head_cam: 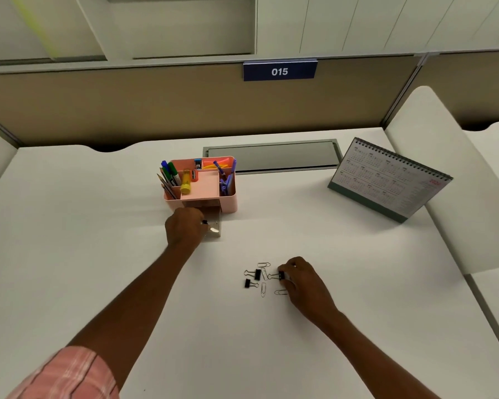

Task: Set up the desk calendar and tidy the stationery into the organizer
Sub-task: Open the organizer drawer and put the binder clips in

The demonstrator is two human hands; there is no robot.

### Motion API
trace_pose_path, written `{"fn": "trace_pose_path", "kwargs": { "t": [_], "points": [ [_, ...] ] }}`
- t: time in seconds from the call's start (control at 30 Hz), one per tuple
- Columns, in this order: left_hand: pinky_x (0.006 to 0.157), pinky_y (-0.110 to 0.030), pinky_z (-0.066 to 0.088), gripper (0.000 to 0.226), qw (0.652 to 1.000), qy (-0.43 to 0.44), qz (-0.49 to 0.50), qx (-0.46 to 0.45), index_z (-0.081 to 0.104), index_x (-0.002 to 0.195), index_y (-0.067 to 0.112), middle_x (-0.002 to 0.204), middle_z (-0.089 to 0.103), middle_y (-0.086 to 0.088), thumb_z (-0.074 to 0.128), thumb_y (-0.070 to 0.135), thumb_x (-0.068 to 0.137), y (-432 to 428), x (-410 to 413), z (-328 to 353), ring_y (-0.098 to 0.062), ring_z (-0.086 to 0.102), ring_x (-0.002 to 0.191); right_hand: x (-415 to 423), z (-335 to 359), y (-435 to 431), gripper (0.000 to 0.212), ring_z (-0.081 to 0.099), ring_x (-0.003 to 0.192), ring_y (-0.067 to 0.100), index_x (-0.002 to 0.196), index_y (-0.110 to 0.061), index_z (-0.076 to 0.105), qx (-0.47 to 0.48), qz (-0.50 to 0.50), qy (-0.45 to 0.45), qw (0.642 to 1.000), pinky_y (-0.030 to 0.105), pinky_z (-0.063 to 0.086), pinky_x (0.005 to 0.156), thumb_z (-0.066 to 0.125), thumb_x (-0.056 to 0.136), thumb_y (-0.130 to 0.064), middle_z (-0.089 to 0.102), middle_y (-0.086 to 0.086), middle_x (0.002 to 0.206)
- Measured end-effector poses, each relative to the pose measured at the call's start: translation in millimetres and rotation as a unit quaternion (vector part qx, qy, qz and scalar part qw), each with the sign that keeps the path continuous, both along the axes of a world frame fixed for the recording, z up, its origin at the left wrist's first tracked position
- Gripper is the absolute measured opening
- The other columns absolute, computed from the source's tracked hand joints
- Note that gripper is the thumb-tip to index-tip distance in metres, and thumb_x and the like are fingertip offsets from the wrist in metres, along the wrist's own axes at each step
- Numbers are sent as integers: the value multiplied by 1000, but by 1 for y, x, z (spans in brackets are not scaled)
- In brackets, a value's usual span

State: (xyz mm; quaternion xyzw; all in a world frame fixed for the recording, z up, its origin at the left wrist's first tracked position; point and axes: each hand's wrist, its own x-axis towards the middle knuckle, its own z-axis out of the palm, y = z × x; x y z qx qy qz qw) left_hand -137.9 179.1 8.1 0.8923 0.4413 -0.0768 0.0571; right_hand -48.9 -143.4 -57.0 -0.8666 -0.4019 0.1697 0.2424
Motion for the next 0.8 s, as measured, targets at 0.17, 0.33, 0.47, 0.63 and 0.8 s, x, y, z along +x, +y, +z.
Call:
{"fn": "trace_pose_path", "kwargs": {
  "t": [0.17,0.33,0.47,0.63,0.8],
  "points": [
    [70,-28,48,33,999,36,-5,-36,77,114,19,97,74,0,78,41,90,8,9,-8,-17,60,82,2,-1,-1,30,54,107,11,121,-25,63,-5,-6,14,1000,31,54,82,63,93,-17,51,-11,117],
    [77,-31,49,33,997,-38,12,-68,74,119,21,111,75,-2,76,39,92,-5,3,-6,-23,67,101,5,0,-1,23,56,101,12,114,-25,65,-12,-14,26,999,29,52,79,64,92,-18,49,-11,109],
    [76,-30,47,21,980,-187,43,-59,76,107,28,109,75,4,67,42,95,-52,-12,6,-22,68,102,4,9,2,20,58,87,5,105,-25,66,64,-76,72,993,31,52,78,68,90,-12,54,-11,101],
    [70,-29,55,35,926,-247,22,-284,80,82,26,78,76,11,71,60,87,-106,-30,19,-6,69,74,-11,33,19,22,63,86,8,105,-28,67,141,-76,109,981,24,52,74,74,89,-16,57,-15,103],
    [50,-15,43,24,849,-263,85,-450,82,84,21,81,79,5,77,44,89,-119,-34,26,-8,61,59,-21,49,39,22,63,87,8,110,-27,67,172,-32,104,979,21,52,73,71,92,-16,58,-13,107]
  ]
}}
